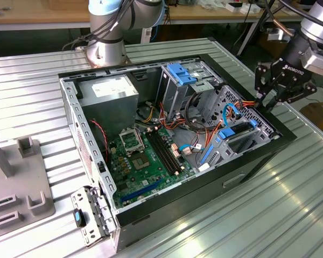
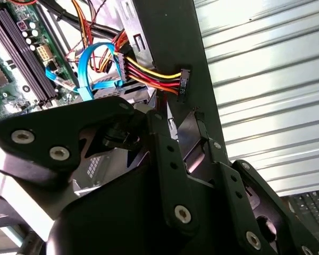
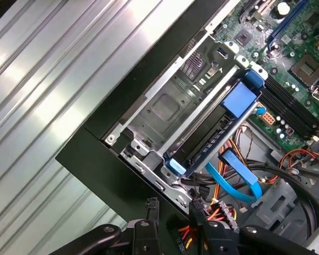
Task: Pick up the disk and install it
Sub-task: 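Insert the first disk wire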
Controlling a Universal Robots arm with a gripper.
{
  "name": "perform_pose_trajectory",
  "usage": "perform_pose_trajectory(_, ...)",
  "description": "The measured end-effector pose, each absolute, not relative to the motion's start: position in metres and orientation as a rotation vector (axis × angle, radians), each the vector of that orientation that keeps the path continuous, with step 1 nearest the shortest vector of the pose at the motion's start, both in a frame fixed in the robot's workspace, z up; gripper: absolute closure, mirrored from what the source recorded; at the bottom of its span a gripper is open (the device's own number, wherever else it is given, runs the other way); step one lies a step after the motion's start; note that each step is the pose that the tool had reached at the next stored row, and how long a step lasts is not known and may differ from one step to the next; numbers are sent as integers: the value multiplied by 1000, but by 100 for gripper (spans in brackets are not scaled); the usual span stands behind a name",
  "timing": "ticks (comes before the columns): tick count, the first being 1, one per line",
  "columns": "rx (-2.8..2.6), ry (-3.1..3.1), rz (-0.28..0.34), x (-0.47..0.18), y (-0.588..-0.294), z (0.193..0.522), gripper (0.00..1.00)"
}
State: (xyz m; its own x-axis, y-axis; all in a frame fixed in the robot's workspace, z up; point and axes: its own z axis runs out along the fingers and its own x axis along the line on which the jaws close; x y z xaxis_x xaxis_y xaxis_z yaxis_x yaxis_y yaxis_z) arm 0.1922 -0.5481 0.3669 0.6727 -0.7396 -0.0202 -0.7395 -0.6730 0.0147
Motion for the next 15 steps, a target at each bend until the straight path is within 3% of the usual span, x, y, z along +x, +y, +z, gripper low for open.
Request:
perform_pose_trajectory(14,2876,-1230,-34,199,-541,365,64)
perform_pose_trajectory(15,2876,-1230,-34,199,-541,365,72)
